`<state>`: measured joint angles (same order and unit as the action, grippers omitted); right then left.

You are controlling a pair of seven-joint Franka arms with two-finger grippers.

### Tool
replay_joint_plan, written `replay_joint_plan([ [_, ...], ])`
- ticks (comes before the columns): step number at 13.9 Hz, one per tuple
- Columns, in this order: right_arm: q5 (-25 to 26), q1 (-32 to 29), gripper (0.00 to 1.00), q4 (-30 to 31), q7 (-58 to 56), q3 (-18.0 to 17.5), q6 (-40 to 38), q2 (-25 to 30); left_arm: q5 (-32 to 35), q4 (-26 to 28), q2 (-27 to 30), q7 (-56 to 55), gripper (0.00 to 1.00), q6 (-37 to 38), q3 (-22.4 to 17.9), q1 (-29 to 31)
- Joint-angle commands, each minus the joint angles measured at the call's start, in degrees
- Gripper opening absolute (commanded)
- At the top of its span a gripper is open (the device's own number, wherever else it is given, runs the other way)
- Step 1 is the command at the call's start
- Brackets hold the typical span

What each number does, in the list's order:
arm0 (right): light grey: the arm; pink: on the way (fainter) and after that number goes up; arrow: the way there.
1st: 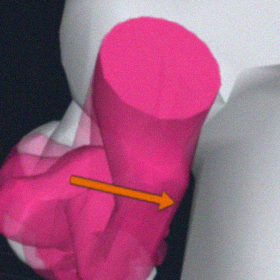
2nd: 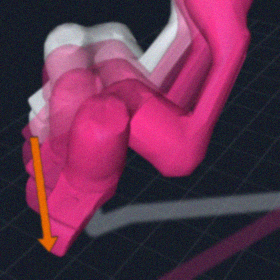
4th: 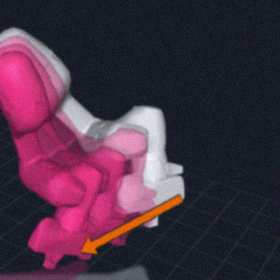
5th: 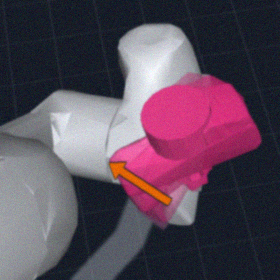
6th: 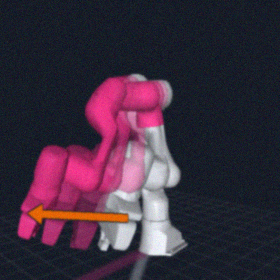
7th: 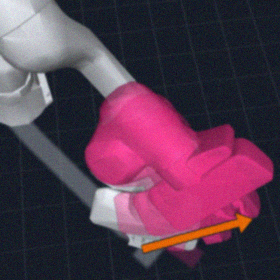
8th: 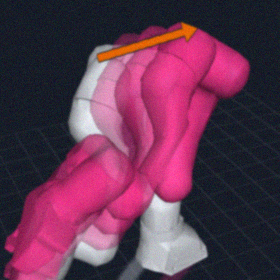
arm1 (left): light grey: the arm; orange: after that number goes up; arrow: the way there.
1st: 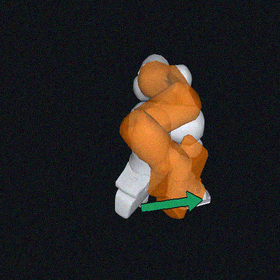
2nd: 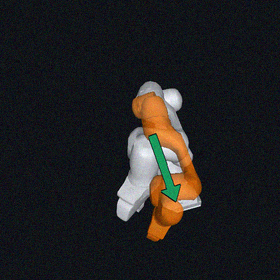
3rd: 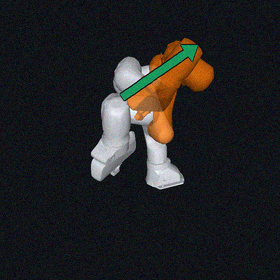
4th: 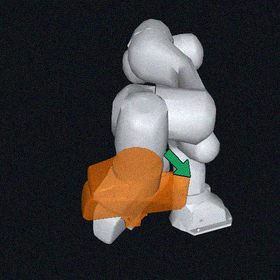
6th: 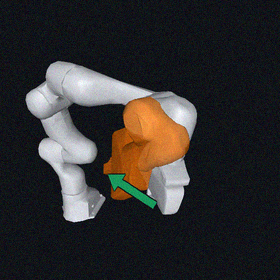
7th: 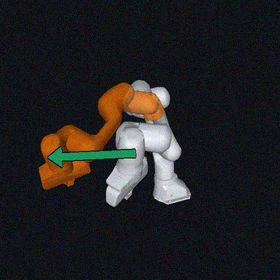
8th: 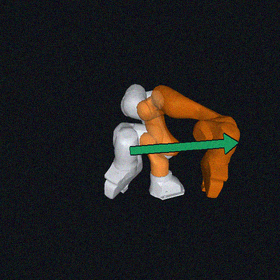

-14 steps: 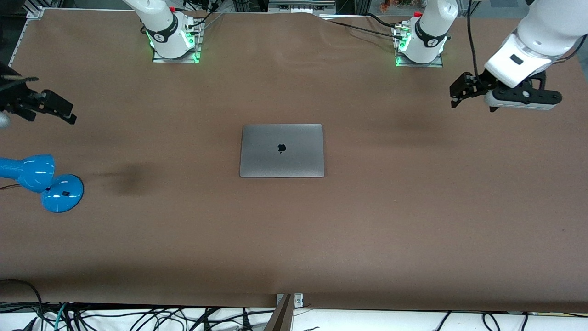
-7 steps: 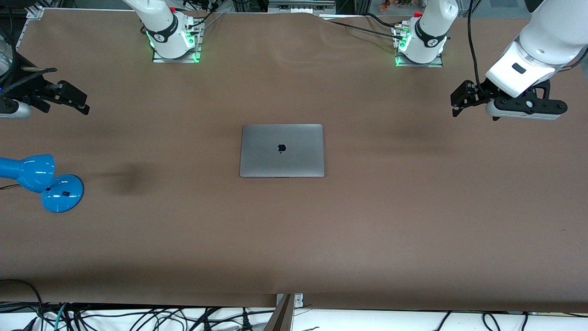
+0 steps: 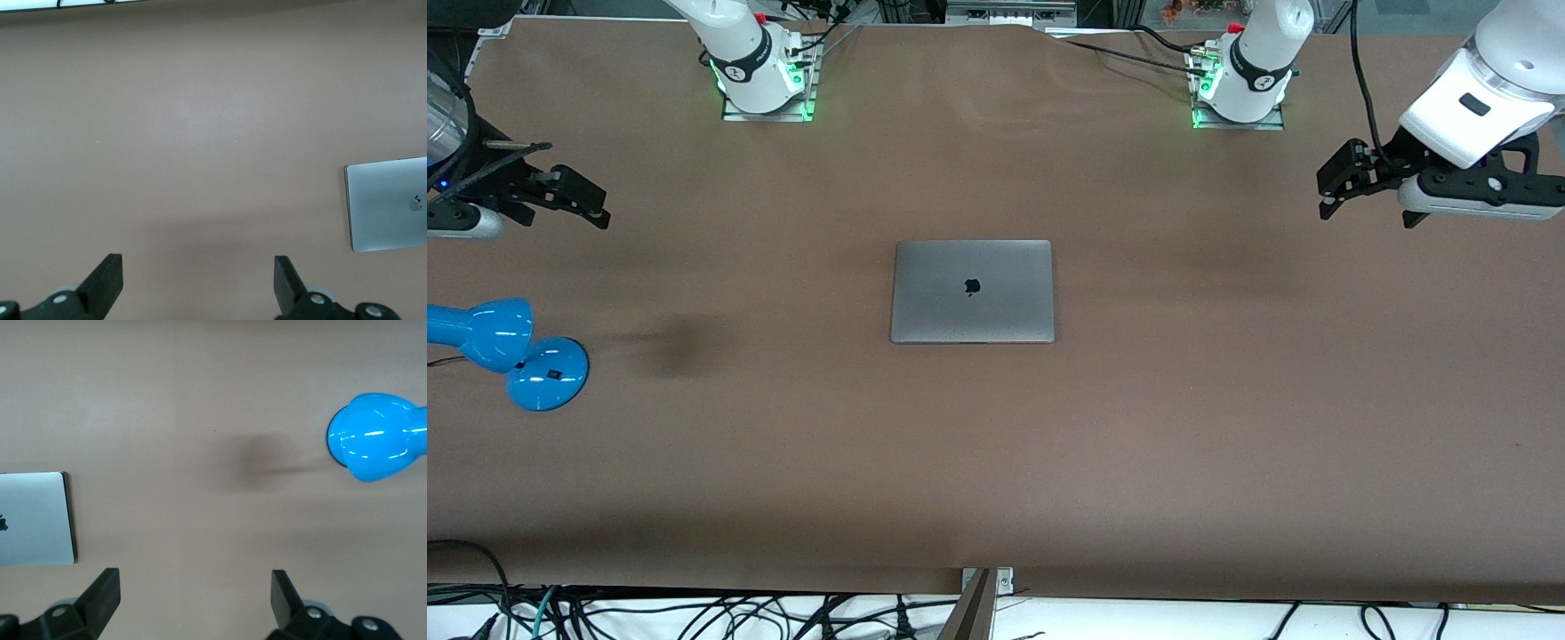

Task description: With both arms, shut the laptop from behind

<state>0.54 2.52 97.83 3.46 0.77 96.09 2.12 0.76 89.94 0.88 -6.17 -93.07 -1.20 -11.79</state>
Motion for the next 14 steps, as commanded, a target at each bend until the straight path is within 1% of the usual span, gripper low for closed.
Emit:
replay_joint_plan([
  [1,0.25,-0.59,1.00,-1.76,0.31,-0.77,-0.37,-0.36,0.55,-3.01,-1.93,0.81,1.00,2.02,-1.17,-1.66],
  [3,-0.01,-0.59,1.00,-1.86,0.49,-0.77,-0.55,-0.45,2.66,-2.84,-1.93,-0.33,1.00,2.28,-1.17,-2.89],
  [8,-0.10,-0.76,1.00,-1.86,-0.04,-0.68,-0.55,-0.62,2.66,-2.93,-1.32,-1.66,1.00,4.47,-1.17,-3.07],
  [14,-0.10,-0.67,1.00,-1.77,0.31,-0.68,-0.64,-0.54,2.58,-2.66,-1.32,-0.78,1.00,4.65,-1.70,-2.98],
])
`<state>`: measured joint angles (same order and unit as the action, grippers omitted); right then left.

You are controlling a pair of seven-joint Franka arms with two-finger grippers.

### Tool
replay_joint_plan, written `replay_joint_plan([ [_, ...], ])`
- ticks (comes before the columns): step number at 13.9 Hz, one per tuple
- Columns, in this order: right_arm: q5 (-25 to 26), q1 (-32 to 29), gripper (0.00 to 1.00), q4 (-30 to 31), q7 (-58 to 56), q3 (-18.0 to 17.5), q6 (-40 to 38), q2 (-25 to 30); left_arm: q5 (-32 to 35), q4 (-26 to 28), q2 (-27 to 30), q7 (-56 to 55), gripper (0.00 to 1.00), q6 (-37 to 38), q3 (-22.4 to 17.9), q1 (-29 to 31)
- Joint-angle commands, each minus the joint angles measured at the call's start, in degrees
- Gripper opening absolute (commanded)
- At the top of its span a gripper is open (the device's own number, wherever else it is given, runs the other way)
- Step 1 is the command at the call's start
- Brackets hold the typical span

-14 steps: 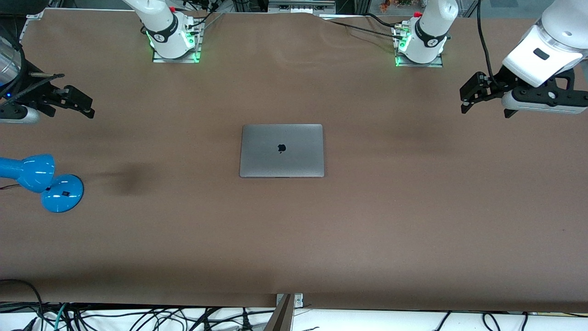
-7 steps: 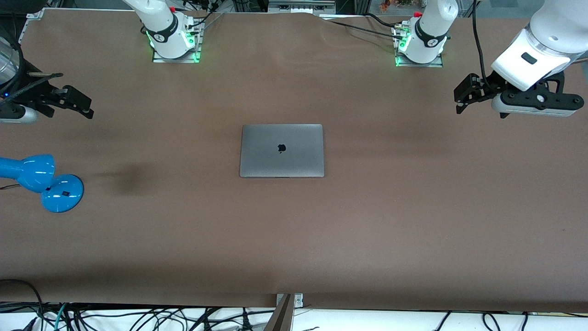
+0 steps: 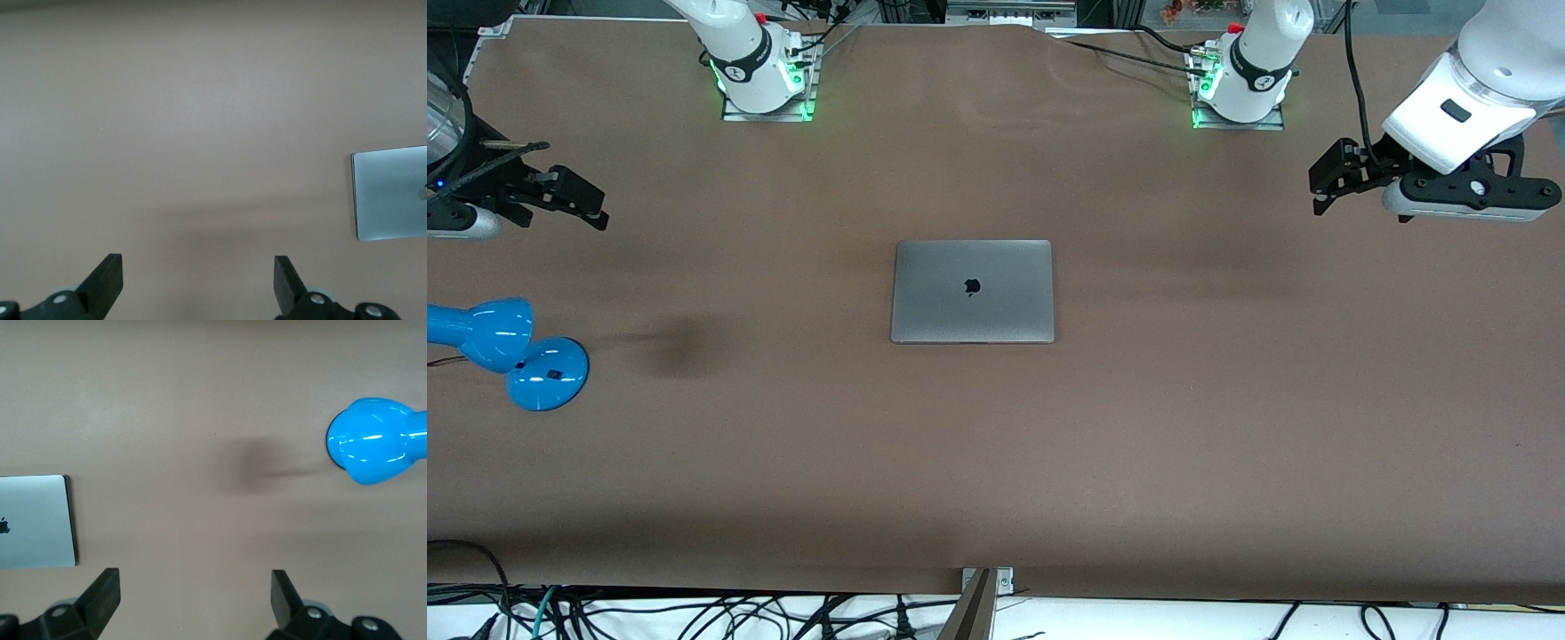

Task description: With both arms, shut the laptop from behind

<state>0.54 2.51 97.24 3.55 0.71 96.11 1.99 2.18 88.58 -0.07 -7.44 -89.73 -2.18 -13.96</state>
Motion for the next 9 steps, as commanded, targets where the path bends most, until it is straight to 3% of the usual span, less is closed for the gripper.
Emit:
replay_joint_plan([
  [1,-0.10,-0.66,1.00,-1.17,0.23,-0.63,-0.66,-0.41,1.25,-1.22,-0.37,0.50,1.00,1.31,-0.72,-0.80],
  [9,-0.10,-0.66,1.00,-1.17,-0.03,-0.63,-0.66,-0.41,1.16,-0.61,-0.45,0.59,1.00,1.40,-0.81,-0.54],
])
